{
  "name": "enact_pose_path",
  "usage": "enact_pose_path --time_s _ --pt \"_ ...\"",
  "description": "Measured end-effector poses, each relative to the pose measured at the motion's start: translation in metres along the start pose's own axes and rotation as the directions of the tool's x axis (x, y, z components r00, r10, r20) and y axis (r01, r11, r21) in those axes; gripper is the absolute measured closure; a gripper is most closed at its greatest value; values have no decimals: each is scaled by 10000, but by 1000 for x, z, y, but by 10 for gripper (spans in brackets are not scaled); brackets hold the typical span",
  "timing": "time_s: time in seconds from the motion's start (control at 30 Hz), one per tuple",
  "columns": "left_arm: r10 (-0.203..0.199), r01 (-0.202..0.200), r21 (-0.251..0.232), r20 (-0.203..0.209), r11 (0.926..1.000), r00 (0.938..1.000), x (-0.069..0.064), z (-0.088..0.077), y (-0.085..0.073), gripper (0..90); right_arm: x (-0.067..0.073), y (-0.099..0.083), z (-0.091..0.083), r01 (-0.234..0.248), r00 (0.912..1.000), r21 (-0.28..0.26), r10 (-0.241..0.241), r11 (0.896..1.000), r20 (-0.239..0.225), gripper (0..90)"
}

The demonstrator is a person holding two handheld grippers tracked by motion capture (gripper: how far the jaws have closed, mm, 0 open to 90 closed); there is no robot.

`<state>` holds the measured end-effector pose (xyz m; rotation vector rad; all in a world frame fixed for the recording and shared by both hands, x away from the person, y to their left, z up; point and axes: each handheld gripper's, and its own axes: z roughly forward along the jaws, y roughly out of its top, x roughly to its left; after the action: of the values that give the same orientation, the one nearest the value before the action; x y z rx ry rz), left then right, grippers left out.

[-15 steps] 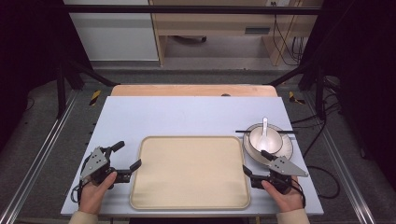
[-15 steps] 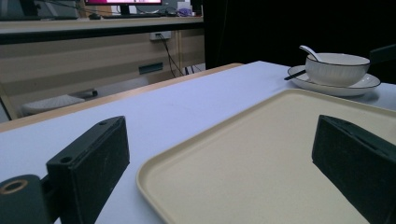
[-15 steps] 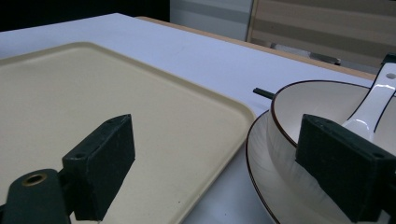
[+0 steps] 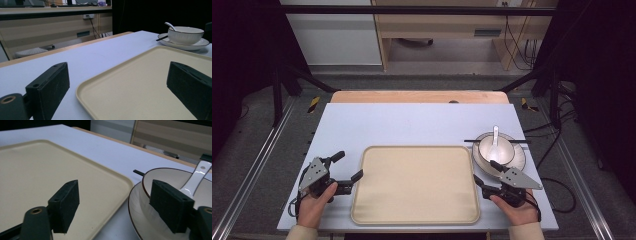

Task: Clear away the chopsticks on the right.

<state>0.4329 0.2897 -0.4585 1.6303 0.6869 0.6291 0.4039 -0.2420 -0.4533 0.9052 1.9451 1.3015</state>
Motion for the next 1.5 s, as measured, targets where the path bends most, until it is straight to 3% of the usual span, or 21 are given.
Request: enact_pose_path --time_s 0.1,0.2,0.23,0.37,0.47,0.57,0.6,0.63,0.7,0.73,0.77,0.8,0.83,0.87,0.9,1.0,1.03,1.07,1.17,1.3,1.5 --pt "66 -66 66 60 10000 10000 -3 1 0 43 1 4 -5 206 9998 34 -206 9998 81 320" --pt "197 -198 135 51 9997 9998 -5 -1 0 45 1 12 -14 195 9991 196 -202 9996 369 429" --pt "266 -266 182 15 9995 9996 -5 -2 0 47 -1 18 -22 140 9988 127 -145 9998 458 519" --pt "293 -291 217 -116 9993 9995 -5 -4 0 50 -15 32 -32 285 9950 663 -347 9974 939 687" --pt "252 -248 185 -205 9995 9995 -3 -5 0 54 -28 39 -36 239 9925 1039 -360 9943 1165 745" --pt "241 -233 209 -361 9995 9991 -1 -6 0 57 -64 51 -38 72 9868 1728 -349 9849 1580 852" --pt "241 -233 209 -361 9995 9991 -1 -6 0 57 -64 51 -38 72 9868 1728 -349 9849 1580 852" --pt "195 -186 223 -397 9996 9990 -1 -6 -1 57 -88 52 -33 -152 9819 1990 -230 9799 1881 885" --pt "235 -225 257 -391 9994 9990 -1 -6 -1 58 -106 52 -27 -484 9779 2226 8 9737 2090 900" --pt "235 -225 257 -391 9994 9990 -1 -6 -1 59 -106 52 -27 -484 9779 2226 8 9737 2090 900" --pt "269 -261 232 -354 9994 9990 -2 -6 0 60 -125 49 -16 -862 9746 2424 313 9663 2219 900" --pt "269 -261 232 -354 9994 9990 -2 -6 0 62 -125 49 -16 -862 9746 2424 313 9663 2219 900" --pt "348 -340 279 -316 9990 9989 -3 -5 0 63 -142 46 -2 -964 9719 2749 309 9566 2333 900" --pt "348 -340 279 -316 9990 9989 -3 -5 0 63 -142 46 -2 -964 9719 2749 309 9566 2333 900" --pt "315 -307 278 -307 9991 9990 -3 -5 0 63 -160 41 14 -1582 9645 2795 876 9470 2490 900" --pt "239 -231 208 -348 9995 9991 -4 -4 0 64 -171 38 25 -1760 9575 3074 902 9351 2739 900" --pt "277 -269 241 -327 9993 9991 -4 -4 1 64 -184 32 35 -1917 9509 3498 853 9170 2974 900" --pt "277 -269 241 -327 9993 9991 -4 -4 1 65 -184 32 35 -1917 9509 3498 853 9170 2974 900" --pt "286 -278 276 -302 9992 9991 -3 -3 0 65 -199 26 51 -2296 9446 3981 1048 8882 3110 900" --pt "300 -293 265 -245 9992 9993 -3 -4 0 70 -202 19 64 -2276 9471 4582 858 8592 3094 900" --pt "288 -281 276 -262 9992 9992 -3 -4 0 72 -206 10 70 -2352 9453 5160 703 8236 3186 900"
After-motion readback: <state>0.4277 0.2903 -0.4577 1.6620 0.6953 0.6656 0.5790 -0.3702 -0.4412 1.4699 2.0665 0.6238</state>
